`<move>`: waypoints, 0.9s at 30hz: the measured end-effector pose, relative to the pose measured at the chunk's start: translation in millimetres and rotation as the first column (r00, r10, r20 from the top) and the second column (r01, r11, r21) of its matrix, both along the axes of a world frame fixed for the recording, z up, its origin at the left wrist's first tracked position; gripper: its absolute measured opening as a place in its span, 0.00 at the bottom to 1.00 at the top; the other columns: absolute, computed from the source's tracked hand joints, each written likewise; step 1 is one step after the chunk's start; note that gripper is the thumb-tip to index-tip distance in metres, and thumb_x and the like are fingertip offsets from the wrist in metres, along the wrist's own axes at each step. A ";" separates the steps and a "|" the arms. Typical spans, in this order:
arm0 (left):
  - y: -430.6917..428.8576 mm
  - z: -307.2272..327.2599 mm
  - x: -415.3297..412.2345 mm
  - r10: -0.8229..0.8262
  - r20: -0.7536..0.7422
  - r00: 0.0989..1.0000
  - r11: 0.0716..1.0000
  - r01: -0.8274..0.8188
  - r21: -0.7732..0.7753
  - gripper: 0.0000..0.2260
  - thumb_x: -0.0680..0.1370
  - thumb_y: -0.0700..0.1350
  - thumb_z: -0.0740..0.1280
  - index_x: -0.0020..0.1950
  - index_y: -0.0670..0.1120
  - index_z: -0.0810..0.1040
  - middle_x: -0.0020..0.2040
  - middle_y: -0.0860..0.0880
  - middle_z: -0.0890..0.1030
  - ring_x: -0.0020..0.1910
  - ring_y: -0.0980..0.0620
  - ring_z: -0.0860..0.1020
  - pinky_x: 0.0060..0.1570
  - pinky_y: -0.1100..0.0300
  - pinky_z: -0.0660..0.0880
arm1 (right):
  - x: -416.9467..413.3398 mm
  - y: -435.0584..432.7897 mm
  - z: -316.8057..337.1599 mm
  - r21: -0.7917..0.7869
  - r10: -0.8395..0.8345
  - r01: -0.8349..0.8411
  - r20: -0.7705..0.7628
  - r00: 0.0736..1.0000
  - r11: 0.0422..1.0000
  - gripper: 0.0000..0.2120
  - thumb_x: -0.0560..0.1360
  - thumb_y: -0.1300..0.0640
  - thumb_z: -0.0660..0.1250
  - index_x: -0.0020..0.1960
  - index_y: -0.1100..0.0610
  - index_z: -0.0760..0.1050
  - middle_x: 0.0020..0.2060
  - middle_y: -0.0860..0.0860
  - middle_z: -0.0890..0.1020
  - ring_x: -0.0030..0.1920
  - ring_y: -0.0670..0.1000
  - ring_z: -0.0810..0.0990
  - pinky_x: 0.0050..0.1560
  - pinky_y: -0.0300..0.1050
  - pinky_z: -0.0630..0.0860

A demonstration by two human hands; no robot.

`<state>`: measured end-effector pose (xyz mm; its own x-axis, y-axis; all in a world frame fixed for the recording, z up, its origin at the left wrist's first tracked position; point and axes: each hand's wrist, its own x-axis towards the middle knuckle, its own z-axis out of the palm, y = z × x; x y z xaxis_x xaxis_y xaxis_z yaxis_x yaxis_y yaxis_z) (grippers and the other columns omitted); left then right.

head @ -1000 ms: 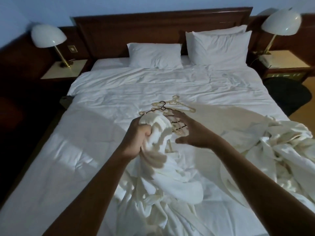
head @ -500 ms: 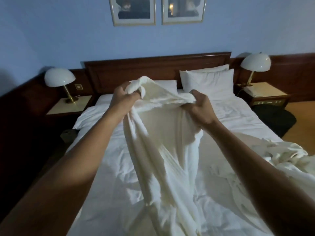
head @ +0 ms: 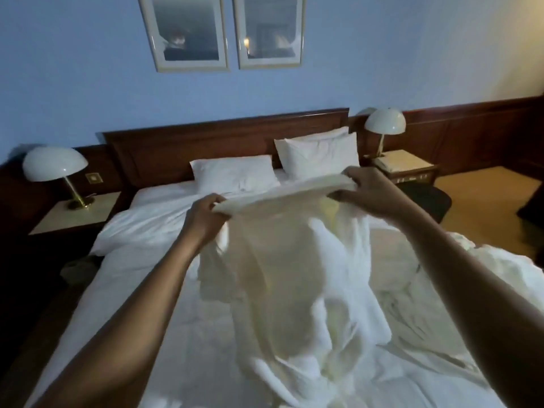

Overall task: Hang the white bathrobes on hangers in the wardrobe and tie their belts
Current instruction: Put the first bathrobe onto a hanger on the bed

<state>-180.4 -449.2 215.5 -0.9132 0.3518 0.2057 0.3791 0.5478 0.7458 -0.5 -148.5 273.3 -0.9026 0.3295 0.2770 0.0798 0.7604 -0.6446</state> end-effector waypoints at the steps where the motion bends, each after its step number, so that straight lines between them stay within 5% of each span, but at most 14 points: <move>1: -6.5 -37.5 9.6 -0.067 0.090 0.994 0.995 0.073 -0.063 0.07 0.70 0.43 0.72 0.45 0.54 0.80 0.42 0.53 0.83 0.46 0.48 0.82 0.39 0.58 0.71 | 3.0 0.5 -38.9 0.038 -0.001 -0.004 0.131 0.991 0.999 0.14 0.72 0.45 0.76 0.50 0.54 0.79 0.42 0.50 0.82 0.43 0.52 0.82 0.41 0.45 0.76; 6: -41.9 -195.9 81.4 -0.133 0.373 0.918 0.947 0.228 -0.225 0.05 0.64 0.45 0.64 0.37 0.53 0.78 0.33 0.54 0.81 0.36 0.58 0.78 0.36 0.57 0.71 | 51.6 -23.6 -222.7 0.048 0.127 -0.208 0.651 0.748 0.977 0.19 0.71 0.43 0.76 0.54 0.54 0.79 0.48 0.50 0.81 0.50 0.53 0.80 0.44 0.42 0.71; 9: -67.0 -247.2 124.1 -0.086 0.562 0.823 0.934 0.263 -0.243 0.05 0.62 0.46 0.62 0.35 0.52 0.76 0.36 0.55 0.80 0.43 0.52 0.79 0.38 0.67 0.69 | 92.4 -36.8 -282.9 -0.169 0.317 -0.312 0.795 0.517 0.935 0.16 0.72 0.41 0.75 0.49 0.52 0.78 0.40 0.44 0.78 0.43 0.49 0.78 0.40 0.36 0.69; 11: -72.9 -256.6 131.1 -0.086 0.635 0.768 0.895 0.340 -0.289 0.11 0.64 0.50 0.61 0.43 0.55 0.79 0.48 0.55 0.81 0.52 0.53 0.78 0.45 0.68 0.70 | 100.0 -29.4 -296.5 -0.291 0.412 -0.318 0.801 0.435 0.902 0.18 0.71 0.39 0.75 0.47 0.53 0.80 0.39 0.48 0.82 0.42 0.50 0.81 0.42 0.38 0.73; 13: -66.5 -253.6 121.8 -0.150 0.668 0.729 0.842 0.448 -0.300 0.21 0.68 0.60 0.60 0.53 0.50 0.81 0.55 0.53 0.81 0.56 0.54 0.78 0.51 0.62 0.70 | 86.8 -9.2 -293.5 -0.366 0.475 -0.310 0.756 0.451 0.877 0.16 0.74 0.40 0.74 0.47 0.54 0.82 0.41 0.50 0.85 0.41 0.48 0.82 0.43 0.41 0.76; 16: -38.9 -232.0 93.4 -0.168 0.716 0.677 0.890 0.416 -0.185 0.22 0.77 0.63 0.67 0.51 0.45 0.83 0.47 0.46 0.85 0.41 0.59 0.81 0.43 0.63 0.74 | 40.8 22.2 -272.7 -0.381 0.461 -0.266 0.654 0.599 0.886 0.14 0.79 0.41 0.69 0.44 0.50 0.82 0.37 0.45 0.84 0.37 0.42 0.79 0.42 0.38 0.74; 20: 4.4 -226.7 37.1 -0.041 0.529 0.847 0.976 0.148 -0.161 0.13 0.78 0.58 0.70 0.43 0.50 0.83 0.38 0.49 0.83 0.34 0.58 0.78 0.40 0.57 0.72 | -36.2 55.8 -283.6 -0.265 0.310 -0.190 0.555 0.772 0.945 0.06 0.78 0.46 0.71 0.43 0.46 0.81 0.37 0.46 0.83 0.40 0.48 0.81 0.43 0.45 0.74; 23: 37.0 -258.6 1.3 0.133 0.364 0.922 0.960 -0.028 -0.280 0.11 0.82 0.52 0.67 0.44 0.46 0.80 0.39 0.49 0.80 0.40 0.49 0.77 0.43 0.55 0.70 | -84.9 70.7 -324.0 -0.172 0.172 -0.091 0.545 0.820 0.981 0.08 0.74 0.48 0.73 0.53 0.45 0.81 0.43 0.44 0.83 0.46 0.50 0.80 0.46 0.43 0.70; 27: 60.7 -346.3 -30.2 0.294 0.334 0.896 0.923 -0.175 -0.342 0.09 0.81 0.51 0.64 0.55 0.52 0.82 0.51 0.48 0.83 0.53 0.43 0.80 0.55 0.49 0.76 | -120.9 78.1 -401.9 -0.151 0.091 -0.001 0.593 0.800 0.989 0.15 0.75 0.54 0.72 0.61 0.50 0.78 0.44 0.48 0.81 0.46 0.54 0.80 0.45 0.41 0.68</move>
<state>-210.7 -388.5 -130.8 -0.9635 0.1077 -0.2449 -0.0614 0.8021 0.5940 -121.4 -70.4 -128.6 -0.8888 0.2765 -0.3655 0.4494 0.6817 -0.5773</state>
